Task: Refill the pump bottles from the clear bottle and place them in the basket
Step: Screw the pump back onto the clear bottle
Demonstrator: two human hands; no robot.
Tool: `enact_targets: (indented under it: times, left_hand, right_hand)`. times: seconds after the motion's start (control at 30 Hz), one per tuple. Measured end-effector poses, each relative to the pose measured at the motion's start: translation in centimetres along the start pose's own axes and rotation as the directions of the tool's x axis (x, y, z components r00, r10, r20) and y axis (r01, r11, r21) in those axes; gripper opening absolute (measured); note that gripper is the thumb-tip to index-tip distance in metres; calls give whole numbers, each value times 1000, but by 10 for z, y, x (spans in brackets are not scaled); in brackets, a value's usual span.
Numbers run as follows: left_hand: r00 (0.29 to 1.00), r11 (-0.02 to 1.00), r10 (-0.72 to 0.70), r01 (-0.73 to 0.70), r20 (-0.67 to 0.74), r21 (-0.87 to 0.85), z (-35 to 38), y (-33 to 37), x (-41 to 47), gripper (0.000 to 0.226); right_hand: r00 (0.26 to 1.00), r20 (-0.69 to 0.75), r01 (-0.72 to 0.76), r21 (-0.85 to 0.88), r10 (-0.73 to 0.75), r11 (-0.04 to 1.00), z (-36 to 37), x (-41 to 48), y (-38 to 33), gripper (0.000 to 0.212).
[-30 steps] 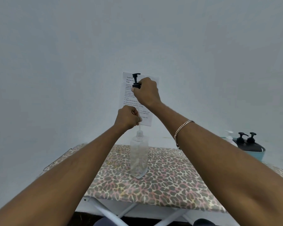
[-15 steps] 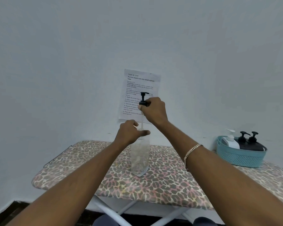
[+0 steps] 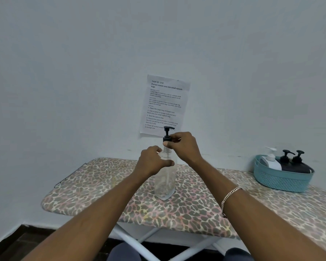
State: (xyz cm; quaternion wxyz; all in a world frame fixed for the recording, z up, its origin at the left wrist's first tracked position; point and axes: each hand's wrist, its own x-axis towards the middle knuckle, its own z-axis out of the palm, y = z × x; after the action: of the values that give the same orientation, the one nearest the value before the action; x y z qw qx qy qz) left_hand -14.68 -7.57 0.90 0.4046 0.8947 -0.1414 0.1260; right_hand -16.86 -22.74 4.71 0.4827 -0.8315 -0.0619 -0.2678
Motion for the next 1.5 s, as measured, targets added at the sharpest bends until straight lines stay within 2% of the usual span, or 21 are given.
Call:
enact_targets:
  times: [0.23,0.57,0.67,0.8,0.93,1.17,1.37,1.5]
  left_hand:
    - [999,997,32,-33,-8,-68,1,-2,-3,70]
    - [987,978,149,-139,57,-154,7,4,-8,71]
    - [980,974,185,-172,79,-148,13,1,-10,67]
    - [974,967,203,-184,100,-174,19,0,-15,55]
    - [967,966,221,-200,126,-161,18,1,-13,52]
    - [963,964,240,-222,120,-147,22,-2,-11,72]
    - [961,966,239,-221,142,-132,22,2,-9,77]
    - [963,966,232,-212,137,-145,21,-1,-8,77]
  right_hand:
    - [1000,21,-20,53,19,998,-5,-10,12,22]
    - [987,160,-59,178,30,982,-38,-21,18,19]
    - [988,140,-83,139,63,987,-43,-28,21,18]
    - [992,71,-102,23,100,994,-38,-33,29,45]
    - [994,82,-71,-65,76,995,-39,-32,29,50]
    - [984,177,-8,53,-2,999,-57,-29,24,15]
    - [928,373,-9,33,-3,999,-66,-16,22,29]
    - [941,339,-28,87,-3,996,-62,-17,26,28]
